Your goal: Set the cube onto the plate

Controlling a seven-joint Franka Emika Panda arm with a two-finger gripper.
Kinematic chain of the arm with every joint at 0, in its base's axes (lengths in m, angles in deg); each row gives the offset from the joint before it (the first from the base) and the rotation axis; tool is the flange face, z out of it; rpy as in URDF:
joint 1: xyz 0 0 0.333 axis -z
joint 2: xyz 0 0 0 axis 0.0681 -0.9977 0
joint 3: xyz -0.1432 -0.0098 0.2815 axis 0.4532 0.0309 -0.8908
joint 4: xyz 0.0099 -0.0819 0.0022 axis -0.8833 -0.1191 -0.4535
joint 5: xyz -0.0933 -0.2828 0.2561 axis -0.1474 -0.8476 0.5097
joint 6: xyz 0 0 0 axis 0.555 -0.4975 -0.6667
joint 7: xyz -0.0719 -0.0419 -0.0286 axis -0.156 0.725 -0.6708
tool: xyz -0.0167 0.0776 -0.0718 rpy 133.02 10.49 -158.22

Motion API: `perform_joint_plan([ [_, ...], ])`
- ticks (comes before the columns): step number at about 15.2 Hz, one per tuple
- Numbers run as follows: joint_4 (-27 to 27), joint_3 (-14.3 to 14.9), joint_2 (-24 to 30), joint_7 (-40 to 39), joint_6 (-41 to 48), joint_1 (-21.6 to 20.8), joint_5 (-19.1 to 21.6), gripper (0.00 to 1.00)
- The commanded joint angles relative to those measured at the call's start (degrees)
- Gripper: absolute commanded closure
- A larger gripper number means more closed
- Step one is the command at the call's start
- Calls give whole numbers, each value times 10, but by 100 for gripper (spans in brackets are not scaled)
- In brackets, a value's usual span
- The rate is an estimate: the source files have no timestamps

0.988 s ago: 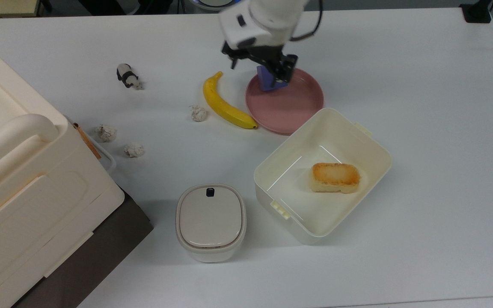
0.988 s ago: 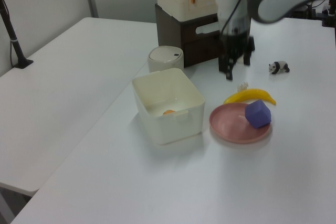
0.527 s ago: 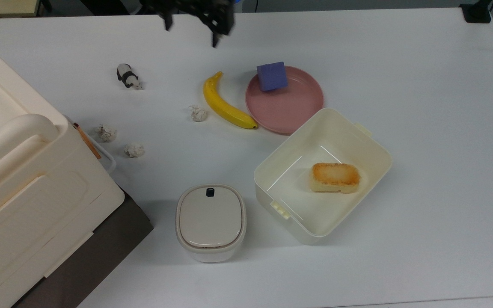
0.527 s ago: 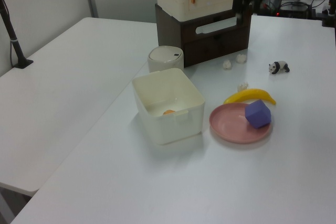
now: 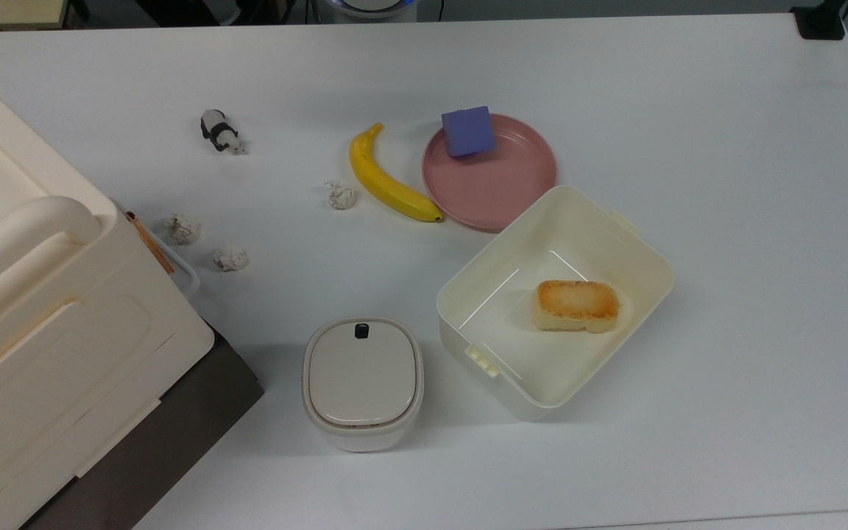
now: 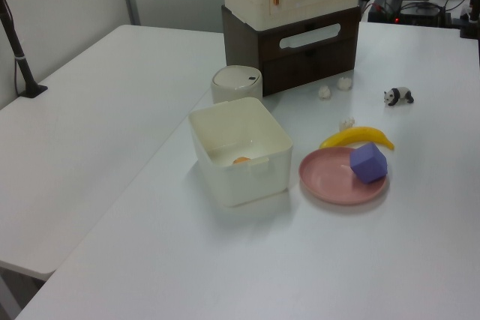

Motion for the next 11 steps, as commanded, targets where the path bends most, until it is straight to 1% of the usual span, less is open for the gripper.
perform_joint_plan([
  [1,4,4,14,-26,19,8,21,0],
  [3,4,2,14,-31,20,25,25,0],
  [6,4,1,14,-90,20,27,39,0],
  [7,4,1,14,-94,20,30,45,0],
  [9,4,-4,13,-87,19,31,48,0],
  [11,4,-7,13,-55,18,31,58,0],
])
